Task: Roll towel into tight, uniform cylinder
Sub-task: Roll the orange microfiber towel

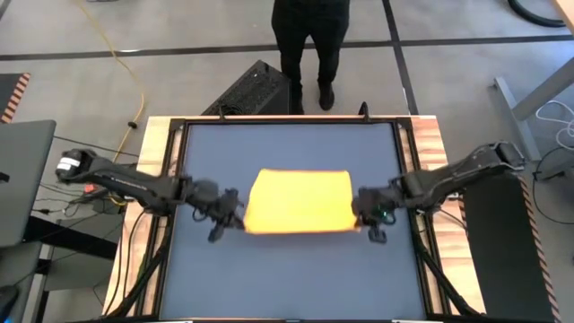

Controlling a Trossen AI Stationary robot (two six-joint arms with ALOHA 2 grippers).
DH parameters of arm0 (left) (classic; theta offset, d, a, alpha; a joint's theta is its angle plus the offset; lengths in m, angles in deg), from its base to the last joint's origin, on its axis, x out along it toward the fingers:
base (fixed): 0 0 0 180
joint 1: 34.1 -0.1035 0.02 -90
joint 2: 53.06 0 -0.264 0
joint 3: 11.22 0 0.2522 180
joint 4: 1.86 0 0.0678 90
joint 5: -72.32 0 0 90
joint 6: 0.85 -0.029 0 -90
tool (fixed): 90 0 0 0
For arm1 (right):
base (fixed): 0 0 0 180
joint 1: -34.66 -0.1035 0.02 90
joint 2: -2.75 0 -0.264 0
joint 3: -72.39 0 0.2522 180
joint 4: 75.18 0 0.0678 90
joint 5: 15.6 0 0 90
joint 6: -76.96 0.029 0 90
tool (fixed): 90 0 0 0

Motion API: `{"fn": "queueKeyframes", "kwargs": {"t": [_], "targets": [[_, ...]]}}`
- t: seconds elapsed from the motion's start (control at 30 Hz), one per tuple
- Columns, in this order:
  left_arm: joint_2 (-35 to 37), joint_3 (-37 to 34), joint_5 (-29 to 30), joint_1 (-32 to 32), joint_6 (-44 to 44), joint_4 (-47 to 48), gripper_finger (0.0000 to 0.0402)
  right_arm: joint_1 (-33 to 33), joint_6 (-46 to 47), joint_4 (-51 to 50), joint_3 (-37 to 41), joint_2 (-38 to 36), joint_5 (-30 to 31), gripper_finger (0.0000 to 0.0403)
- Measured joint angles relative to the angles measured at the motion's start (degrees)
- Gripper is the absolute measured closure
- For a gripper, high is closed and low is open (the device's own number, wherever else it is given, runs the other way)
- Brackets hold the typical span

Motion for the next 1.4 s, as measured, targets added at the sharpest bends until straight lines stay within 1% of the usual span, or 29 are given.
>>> {"fn": "queueKeyframes", "kwargs": {"t": [0.07,0.13,0.2,0.27,0.33,0.37,0.43,0.5,0.57,0.63,0.67,0.7,0.73,0.77,0.83,0.87,0.9,0.97,1.0,1.03,1.07,1.13,1.17,1.2,1.23,1.27,1.33,1.37,1.4], "targets": [[0.0,-4.2,2.8,4.5,5.8,-9.0,0.0401,-4.3,5.2,5.0,1.4,0.7,0.0,0.0394],[0.1,-6.5,5.8,8.7,10.3,-15.1,0.0401,-7.8,8.7,9.4,1.9,0.9,0.0,0.0394],[0.1,-7.3,8.1,12.0,13.8,-16.9,0.0401,-10.0,10.7,11.8,1.5,1.3,0.1,0.0394],[0.1,-6.9,11.5,14.4,13.7,-16.5,0.0401,-11.1,10.4,12.9,0.7,1.4,1.1,0.0394],[0.1,-5.7,17.1,15.2,8.8,-17.6,0.0401,-10.4,6.5,12.6,-0.4,1.3,5.0,0.0394],[0.4,-4.9,20.7,14.9,4.8,-18.7,0.0401,-9.5,3.7,12.5,-1.1,1.1,7.0,0.0394],[0.6,-3.0,29.9,13.3,-3.7,-21.9,0.0401,-6.5,-2.7,11.0,-3.1,0.5,11.7,0.0394],[0.7,-0.6,40.4,11.0,-12.1,-24.5,0.0401,-3.0,-9.1,10.9,-6.1,-0.1,18.8,0.0394],[0.9,2.8,49.6,8.5,-20.5,-25.5,0.0401,0.2,-16.3,10.6,-9.2,-0.7,26.3,0.0394],[1.0,6.6,57.0,6.2,-28.8,-25.6,0.0401,2.6,-23.5,10.9,-12.5,-1.2,36.8,0.0394],[1.0,8.3,59.7,5.3,-31.9,-25.5,0.0401,3.4,-26.8,10.9,-13.9,-1.3,42.4,0.0394],[1.0,9.8,60.4,4.4,-33.5,-24.8,0.0401,4.4,-30.0,10.6,-15.4,-1.3,46.8,0.0394],[1.0,11.4,58.9,3.5,-33.8,-22.8,0.0401,5.2,-33.0,10.6,-16.9,-1.4,49.4,0.0394],[1.0,13.1,55.2,2.5,-32.9,-19.0,0.0401,5.9,-35.3,10.3,-18.1,-1.4,49.8,0.0394],[0.9,16.6,47.2,1.1,-28.9,-8.3,0.0401,6.6,-36.8,8.7,-20.3,-1.4,48.8,0.0394],[0.8,18.1,46.5,0.8,-27.0,-3.0,0.0401,6.6,-36.7,8.9,-20.9,-1.3,48.9,0.0394],[0.7,19.3,47.7,0.8,-25.6,0.8,0.0401,6.6,-36.5,9.6,-21.0,-1.2,49.4,0.0394],[0.7,20.4,53.4,1.0,-25.0,3.6,0.0401,6.5,-36.5,9.7,-21.0,-1.2,49.8,0.0394],[1.0,20.5,56.6,1.2,-26.0,3.6,0.0401,6.4,-36.5,9.2,-21.0,-1.2,48.0,0.0394],[1.2,20.4,59.1,1.5,-27.2,3.7,0.0401,6.5,-36.5,8.0,-21.0,-1.2,44.7,0.0394],[1.3,20.4,60.6,1.6,-27.9,3.6,0.0401,6.5,-36.5,6.4,-21.0,-1.2,40.0,0.0394],[1.4,20.5,61.2,1.5,-28.3,3.8,0.0401,6.3,-36.8,3.5,-21.0,-1.5,29.3,0.0394],[1.3,20.5,61.0,1.4,-28.3,4.1,0.0401,6.1,-37.0,2.2,-20.9,-1.8,25.4,0.0394],[1.2,20.5,60.0,1.3,-27.8,4.3,0.0401,5.9,-37.0,1.8,-20.9,-2.1,25.1,0.0394],[1.2,20.5,58.2,1.2,-27.3,4.4,0.0401,5.6,-36.3,2.6,-20.9,-2.6,28.8,0.0394],[1.2,20.5,55.0,1.1,-26.6,4.8,0.0401,5.5,-35.4,3.4,-20.9,-3.2,35.5,0.0394],[1.1,20.5,44.7,0.7,-25.1,6.3,0.0401,5.9,-34.2,3.9,-21.0,-3.9,52.2,0.0394],[1.1,20.5,38.8,0.4,-24.8,7.1,0.0401,6.5,-34.3,4.0,-21.0,-4.2,57.0,0.0394],[1.1,20.5,34.5,0.3,-24.8,7.9,0.0401,7.0,-35.0,4.1,-21.0,-4.4,57.6,0.0394]]}}
